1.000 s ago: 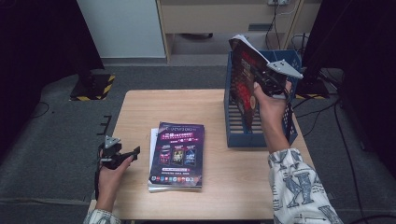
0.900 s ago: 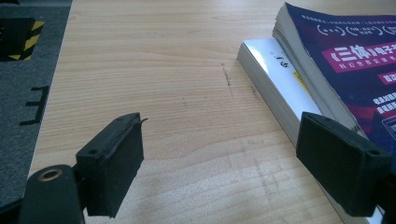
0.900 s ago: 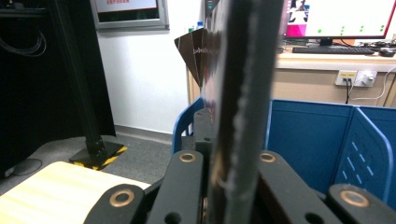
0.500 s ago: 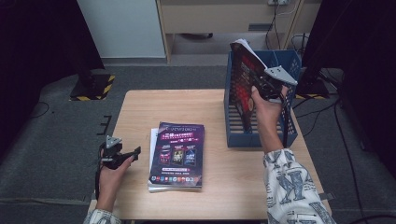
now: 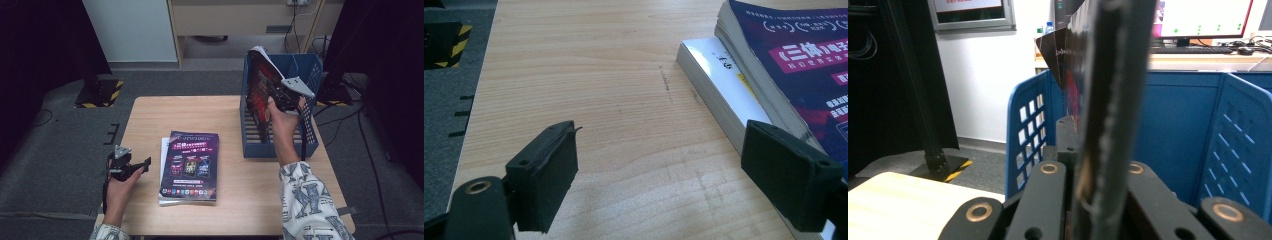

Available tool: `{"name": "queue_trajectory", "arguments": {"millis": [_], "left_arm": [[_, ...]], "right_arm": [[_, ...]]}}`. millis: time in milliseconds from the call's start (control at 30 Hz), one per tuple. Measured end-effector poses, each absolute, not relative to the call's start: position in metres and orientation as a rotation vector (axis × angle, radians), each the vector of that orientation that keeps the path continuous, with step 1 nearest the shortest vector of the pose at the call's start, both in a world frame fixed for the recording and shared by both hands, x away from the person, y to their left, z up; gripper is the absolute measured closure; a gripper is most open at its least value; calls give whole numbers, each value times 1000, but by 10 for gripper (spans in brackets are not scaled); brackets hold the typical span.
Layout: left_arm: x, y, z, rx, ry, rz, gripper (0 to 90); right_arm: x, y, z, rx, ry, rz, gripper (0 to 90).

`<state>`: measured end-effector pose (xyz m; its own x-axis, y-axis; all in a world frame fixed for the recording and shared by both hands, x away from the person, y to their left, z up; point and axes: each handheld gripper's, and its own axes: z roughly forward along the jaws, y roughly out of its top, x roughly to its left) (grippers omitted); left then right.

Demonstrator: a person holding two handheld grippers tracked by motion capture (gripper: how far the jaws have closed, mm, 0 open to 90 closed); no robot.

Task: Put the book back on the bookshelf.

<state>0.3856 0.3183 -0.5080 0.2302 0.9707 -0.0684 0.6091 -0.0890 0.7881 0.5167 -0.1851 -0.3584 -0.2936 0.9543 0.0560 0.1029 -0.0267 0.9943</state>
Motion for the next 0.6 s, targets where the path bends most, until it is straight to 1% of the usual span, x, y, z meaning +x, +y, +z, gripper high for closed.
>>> {"name": "queue_trajectory", "arguments": {"millis": [600], "left_arm": [[386,318,-508,1793,1457,642,148]], "right_arm": [[518,-173,-367,1120,1480,1359,868]]}}
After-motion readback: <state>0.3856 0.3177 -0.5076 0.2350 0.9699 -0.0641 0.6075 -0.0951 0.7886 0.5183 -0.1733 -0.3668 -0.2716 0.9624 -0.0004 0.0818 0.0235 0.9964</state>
